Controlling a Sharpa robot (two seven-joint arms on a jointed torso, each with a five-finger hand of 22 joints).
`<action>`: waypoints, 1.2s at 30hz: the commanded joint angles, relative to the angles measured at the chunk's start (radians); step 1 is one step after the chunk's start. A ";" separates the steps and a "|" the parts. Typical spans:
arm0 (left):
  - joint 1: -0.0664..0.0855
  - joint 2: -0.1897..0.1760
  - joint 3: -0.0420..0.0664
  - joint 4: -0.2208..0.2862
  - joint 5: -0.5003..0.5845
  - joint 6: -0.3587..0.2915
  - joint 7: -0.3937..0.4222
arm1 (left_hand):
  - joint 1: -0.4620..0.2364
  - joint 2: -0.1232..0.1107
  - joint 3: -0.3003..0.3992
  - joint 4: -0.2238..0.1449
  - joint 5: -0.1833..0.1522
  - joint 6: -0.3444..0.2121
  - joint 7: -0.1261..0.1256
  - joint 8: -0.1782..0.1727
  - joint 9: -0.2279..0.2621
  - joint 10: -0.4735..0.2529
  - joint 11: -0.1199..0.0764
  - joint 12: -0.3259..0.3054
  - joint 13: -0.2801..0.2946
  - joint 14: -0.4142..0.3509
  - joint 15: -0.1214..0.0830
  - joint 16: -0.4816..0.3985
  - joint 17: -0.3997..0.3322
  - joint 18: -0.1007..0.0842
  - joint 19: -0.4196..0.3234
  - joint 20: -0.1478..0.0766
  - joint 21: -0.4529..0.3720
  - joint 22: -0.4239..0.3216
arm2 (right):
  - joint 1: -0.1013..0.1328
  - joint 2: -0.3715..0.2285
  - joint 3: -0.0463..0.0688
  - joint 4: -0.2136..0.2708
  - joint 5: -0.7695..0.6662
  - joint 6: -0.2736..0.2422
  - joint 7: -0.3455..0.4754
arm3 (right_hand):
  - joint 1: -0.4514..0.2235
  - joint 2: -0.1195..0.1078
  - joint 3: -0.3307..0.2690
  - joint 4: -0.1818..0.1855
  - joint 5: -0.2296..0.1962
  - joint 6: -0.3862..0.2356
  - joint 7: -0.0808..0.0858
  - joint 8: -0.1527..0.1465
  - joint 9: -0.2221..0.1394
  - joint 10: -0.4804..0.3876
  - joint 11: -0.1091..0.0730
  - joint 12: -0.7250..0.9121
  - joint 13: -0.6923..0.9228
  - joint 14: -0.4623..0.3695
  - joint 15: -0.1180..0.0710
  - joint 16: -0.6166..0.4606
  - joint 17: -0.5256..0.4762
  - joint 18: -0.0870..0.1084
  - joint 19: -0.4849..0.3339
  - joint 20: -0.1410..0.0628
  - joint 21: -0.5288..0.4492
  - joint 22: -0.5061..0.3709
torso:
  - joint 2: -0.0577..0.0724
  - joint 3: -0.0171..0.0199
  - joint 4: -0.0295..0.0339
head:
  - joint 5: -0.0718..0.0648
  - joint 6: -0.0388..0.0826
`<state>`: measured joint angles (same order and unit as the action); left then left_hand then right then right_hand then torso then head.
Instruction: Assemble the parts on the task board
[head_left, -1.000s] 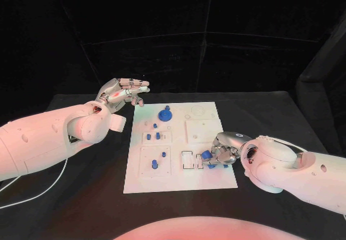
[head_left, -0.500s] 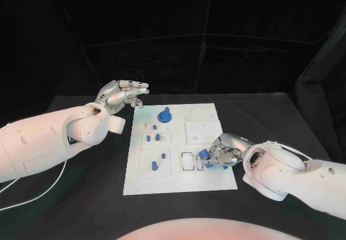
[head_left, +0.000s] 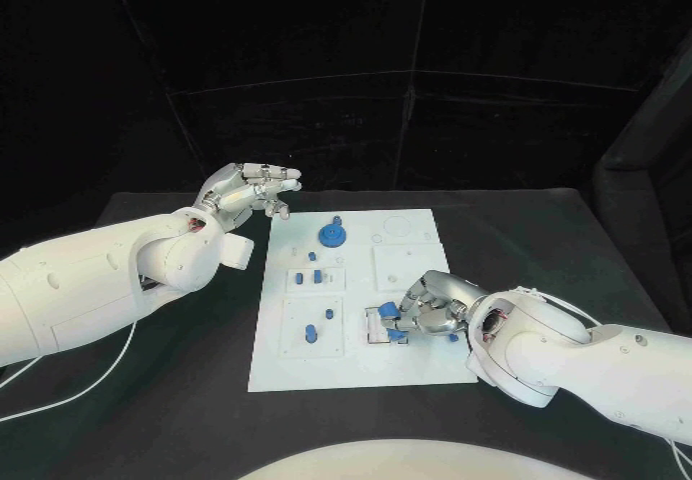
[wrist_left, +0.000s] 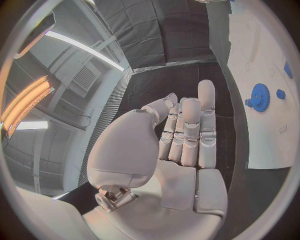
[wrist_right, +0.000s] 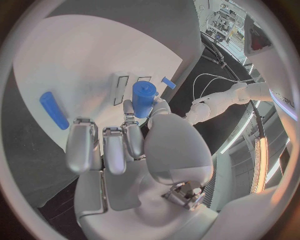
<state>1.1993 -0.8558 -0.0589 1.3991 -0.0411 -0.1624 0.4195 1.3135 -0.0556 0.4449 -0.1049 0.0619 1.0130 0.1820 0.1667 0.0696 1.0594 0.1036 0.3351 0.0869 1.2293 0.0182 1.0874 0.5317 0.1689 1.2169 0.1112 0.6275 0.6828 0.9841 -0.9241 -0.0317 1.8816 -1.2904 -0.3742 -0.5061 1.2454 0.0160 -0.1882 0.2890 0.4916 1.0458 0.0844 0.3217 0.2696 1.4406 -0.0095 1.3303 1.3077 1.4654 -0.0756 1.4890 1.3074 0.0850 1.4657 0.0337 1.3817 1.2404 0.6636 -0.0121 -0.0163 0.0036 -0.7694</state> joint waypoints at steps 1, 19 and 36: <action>0.001 0.001 0.001 0.003 0.003 0.013 0.003 | -0.011 0.000 -0.006 0.002 0.007 -0.007 -0.002 0.007 0.000 -0.005 0.000 0.004 0.001 -0.005 -0.002 -0.002 -0.001 0.013 -0.007 0.002 -0.005 -0.001 | 0.001 0.014 0.000 -0.005 0.018 0.027 -0.022 | -0.016 0.001 -0.008 0.000 -0.007 0.032 -0.024 0.007 0.005 0.003 -0.007 -0.003 0.027 0.075 -0.008 0.002 0.106 -0.019 0.005 -0.010 0.007 0.003 | 0.000 0.0007 -0.0010 | 0.002 -0.001; 0.002 0.000 0.001 0.003 0.003 0.016 0.002 | -0.011 0.000 -0.006 0.002 0.007 -0.007 -0.002 0.007 0.000 -0.005 0.000 0.004 0.001 -0.005 -0.002 -0.002 -0.001 0.013 -0.007 0.002 -0.005 -0.001 | 0.002 0.062 0.001 -0.038 -0.073 0.019 -0.095 | -0.162 -0.039 -0.077 0.005 -0.369 0.042 -0.028 -0.010 0.030 -0.003 -0.010 -0.051 0.005 0.072 -0.012 -0.009 0.091 -0.017 0.000 -0.016 -0.003 -0.009 | -0.001 0.0001 -0.0007 | 0.004 -0.008; 0.002 -0.003 0.001 0.005 0.003 0.016 0.001 | -0.013 -0.001 -0.007 0.002 0.007 -0.009 -0.002 0.008 0.000 -0.008 0.000 0.007 0.001 -0.007 -0.002 -0.003 -0.004 0.013 -0.007 0.003 -0.006 -0.002 | 0.002 0.053 0.001 -0.023 -0.109 0.036 -0.024 | -0.069 -0.102 0.054 -0.038 -0.336 0.036 -0.025 -0.025 0.053 -0.010 -0.006 -0.080 0.000 0.074 -0.008 -0.008 0.099 -0.017 0.000 -0.013 -0.005 -0.005 | 0.000 0.0011 -0.0012 | 0.004 -0.012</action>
<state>1.1993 -0.8586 -0.0590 1.4013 -0.0410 -0.1573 0.4173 1.3099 -0.0592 0.4448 -0.1049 0.0657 1.0094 0.1783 0.1713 0.0696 1.0594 0.1036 0.3351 0.0868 1.2293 0.0182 1.0874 0.5285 0.1689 1.2169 0.1112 0.6275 0.6821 0.9844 -0.8693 -0.0314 1.8528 -1.3797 -0.3529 -0.5724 1.1611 -0.0886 -0.1340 0.2576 0.1492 1.0789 0.0579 0.3035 0.3208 1.4289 -0.0125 1.2507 1.3060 1.4668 -0.0845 1.4789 1.3078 0.0849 1.4655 0.0197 1.3739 1.2340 0.6627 -0.0112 -0.0177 0.0079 -0.7805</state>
